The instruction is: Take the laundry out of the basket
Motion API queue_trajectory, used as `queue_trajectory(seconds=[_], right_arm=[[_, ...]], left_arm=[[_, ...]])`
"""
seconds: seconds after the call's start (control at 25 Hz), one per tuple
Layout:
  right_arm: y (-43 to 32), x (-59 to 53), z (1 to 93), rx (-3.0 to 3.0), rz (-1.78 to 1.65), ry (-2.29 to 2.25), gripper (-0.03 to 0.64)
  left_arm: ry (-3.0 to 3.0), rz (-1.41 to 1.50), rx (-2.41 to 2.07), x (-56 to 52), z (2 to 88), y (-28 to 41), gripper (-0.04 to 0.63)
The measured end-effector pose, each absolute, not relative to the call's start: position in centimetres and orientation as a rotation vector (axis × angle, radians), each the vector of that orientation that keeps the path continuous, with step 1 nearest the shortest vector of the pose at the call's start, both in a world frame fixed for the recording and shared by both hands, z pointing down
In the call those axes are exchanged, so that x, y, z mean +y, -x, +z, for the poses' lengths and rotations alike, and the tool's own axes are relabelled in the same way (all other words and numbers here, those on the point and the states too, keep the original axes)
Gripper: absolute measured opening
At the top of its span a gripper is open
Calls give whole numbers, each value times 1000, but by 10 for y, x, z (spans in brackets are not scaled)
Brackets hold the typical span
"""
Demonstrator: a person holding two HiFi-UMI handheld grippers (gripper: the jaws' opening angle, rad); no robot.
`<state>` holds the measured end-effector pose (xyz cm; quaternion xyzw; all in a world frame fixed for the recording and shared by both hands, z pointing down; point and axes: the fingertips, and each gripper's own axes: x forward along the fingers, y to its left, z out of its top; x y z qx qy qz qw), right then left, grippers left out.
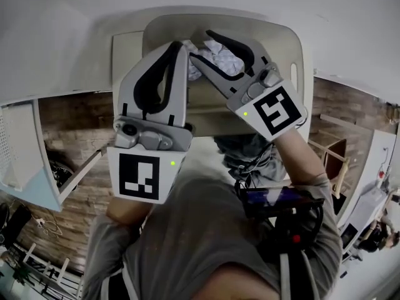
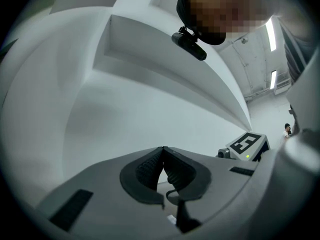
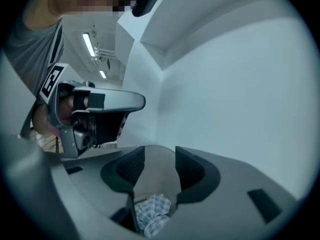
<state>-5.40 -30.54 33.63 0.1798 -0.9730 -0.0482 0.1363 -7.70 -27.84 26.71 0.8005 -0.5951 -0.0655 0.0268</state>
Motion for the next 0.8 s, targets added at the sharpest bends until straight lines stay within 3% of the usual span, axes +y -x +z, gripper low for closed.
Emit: queue_trajectory(seconds=[0.8], right_arm=[[88, -291, 458, -2427, -107, -106, 325]], left_arm=[[-2450, -265, -1776, -288, 268, 92, 8]])
